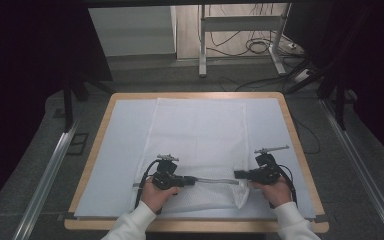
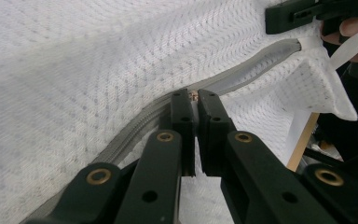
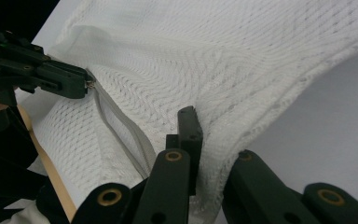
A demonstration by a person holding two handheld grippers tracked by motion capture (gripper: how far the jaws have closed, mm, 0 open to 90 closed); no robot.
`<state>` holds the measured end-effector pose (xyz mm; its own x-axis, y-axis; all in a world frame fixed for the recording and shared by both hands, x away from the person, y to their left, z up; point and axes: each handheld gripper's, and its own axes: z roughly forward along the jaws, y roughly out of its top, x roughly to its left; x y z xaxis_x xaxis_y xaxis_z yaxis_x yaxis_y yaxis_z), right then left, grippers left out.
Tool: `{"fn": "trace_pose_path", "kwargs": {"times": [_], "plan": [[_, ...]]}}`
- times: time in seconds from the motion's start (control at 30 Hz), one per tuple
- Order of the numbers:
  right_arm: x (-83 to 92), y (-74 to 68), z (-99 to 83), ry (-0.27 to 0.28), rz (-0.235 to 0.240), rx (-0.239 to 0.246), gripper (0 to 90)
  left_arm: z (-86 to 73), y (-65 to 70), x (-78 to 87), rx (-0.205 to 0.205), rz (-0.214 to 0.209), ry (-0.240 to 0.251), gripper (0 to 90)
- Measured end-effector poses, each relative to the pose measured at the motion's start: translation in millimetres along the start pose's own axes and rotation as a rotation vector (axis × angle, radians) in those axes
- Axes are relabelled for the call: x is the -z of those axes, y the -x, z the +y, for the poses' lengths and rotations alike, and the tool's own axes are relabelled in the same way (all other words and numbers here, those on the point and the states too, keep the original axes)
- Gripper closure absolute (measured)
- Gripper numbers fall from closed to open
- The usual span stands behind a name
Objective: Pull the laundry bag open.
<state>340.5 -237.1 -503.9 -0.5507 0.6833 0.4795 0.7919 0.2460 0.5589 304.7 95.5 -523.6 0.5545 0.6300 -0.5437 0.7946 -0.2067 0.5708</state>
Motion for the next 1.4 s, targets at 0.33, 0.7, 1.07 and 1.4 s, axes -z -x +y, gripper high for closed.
{"fn": "trace_pose_path", "kwargs": {"times": [0.33, 0.7, 1.07, 1.4], "plan": [[-0.1, 0.4, 0.1, -0.006, -0.003, 0.002, 88.6, -2.6, -5.3, 6.3, 0.014, 0.009, 0.012, 86.9], [0.0, 0.3, 0.2, -0.005, -0.001, 0.000, 88.5, -4.9, -8.6, 13.6, 0.023, 0.011, 0.024, 87.0], [-0.7, -0.2, 0.2, -0.007, 0.003, 0.002, 88.6, -6.8, -11.6, 18.2, 0.026, 0.013, 0.025, 86.9], [-1.0, -0.1, 0.2, -0.006, 0.002, 0.002, 88.5, -9.0, -15.7, 22.3, 0.033, 0.013, 0.023, 87.0]]}}
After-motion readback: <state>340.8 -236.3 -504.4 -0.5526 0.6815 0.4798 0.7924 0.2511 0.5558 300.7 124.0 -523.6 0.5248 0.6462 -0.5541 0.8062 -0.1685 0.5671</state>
